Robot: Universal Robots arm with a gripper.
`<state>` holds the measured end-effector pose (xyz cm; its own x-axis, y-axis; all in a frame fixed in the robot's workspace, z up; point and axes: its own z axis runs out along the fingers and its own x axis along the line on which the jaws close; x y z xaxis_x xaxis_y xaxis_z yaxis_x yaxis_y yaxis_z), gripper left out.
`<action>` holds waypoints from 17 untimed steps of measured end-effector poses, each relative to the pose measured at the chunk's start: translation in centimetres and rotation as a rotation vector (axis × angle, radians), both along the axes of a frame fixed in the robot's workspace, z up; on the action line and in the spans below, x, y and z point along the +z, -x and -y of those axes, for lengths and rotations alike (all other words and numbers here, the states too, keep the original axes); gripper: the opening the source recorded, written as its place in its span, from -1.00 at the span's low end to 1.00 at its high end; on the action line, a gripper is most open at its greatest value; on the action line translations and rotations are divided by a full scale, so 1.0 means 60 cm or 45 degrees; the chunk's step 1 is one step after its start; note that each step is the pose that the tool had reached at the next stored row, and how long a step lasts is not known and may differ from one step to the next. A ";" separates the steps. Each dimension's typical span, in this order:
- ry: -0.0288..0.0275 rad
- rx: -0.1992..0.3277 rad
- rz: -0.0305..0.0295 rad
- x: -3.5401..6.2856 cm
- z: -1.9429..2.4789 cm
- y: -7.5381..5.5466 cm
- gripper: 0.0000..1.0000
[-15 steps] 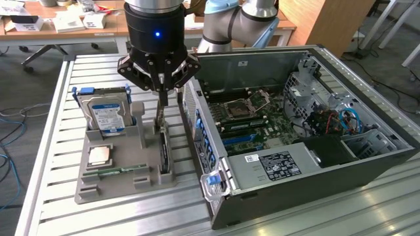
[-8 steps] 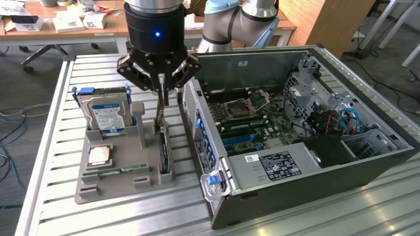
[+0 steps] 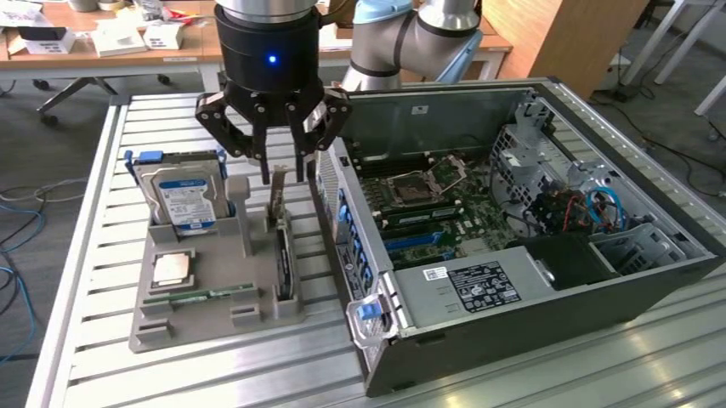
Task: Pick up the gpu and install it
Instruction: 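Pick up the gpu and move the gpu toward the slot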
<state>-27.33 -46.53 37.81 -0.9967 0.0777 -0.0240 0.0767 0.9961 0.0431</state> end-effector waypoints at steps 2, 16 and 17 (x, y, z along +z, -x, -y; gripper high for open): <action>0.0000 0.000 0.0000 -0.001 0.0000 0.000 -0.17; 0.0000 0.000 -0.0001 -0.043 0.0000 0.000 -0.17; 0.0000 0.000 -0.0001 -0.046 0.0000 0.000 -0.17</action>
<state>-27.33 -46.54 35.04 -0.9967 0.0777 -0.0239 0.0766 0.9961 0.0430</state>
